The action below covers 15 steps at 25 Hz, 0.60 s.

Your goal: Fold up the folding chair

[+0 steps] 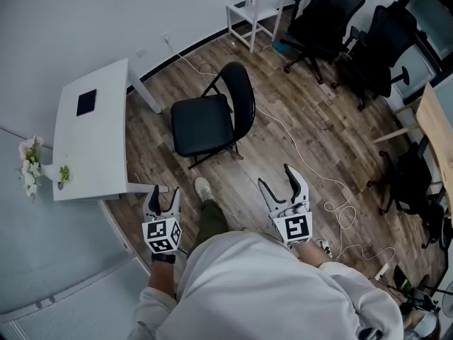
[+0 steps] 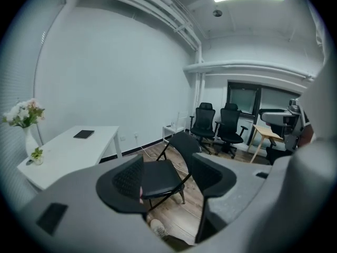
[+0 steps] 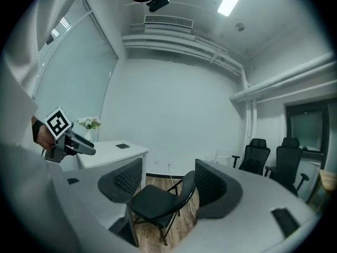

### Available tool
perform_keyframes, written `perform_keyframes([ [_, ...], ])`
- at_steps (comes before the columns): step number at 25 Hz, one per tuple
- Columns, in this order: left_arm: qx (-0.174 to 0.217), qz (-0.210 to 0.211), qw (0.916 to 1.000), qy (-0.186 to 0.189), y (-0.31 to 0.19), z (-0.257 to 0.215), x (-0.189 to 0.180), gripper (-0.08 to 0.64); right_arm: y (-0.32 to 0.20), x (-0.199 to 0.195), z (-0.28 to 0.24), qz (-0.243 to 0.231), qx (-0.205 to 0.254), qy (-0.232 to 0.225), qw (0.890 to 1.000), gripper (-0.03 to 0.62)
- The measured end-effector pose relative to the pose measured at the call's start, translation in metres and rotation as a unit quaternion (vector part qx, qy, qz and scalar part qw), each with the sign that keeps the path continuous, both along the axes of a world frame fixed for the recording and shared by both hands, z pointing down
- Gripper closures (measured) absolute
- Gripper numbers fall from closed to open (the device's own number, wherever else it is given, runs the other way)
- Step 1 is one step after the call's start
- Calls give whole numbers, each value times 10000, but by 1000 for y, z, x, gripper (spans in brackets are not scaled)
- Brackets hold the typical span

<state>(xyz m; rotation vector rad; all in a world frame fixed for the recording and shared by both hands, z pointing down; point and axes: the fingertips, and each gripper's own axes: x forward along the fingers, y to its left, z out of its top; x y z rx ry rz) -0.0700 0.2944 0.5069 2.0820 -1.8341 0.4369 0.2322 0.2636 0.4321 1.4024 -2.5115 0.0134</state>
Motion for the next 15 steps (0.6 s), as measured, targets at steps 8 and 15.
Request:
perform_keyframes([
  [8, -393, 376, 9985, 103, -144, 27, -51, 272, -145, -49, 2, 220, -3, 226, 9995, 264],
  [15, -884, 590, 9938, 313, -240, 66, -97, 273, -265, -84, 10, 522, 31, 455, 9976, 265],
])
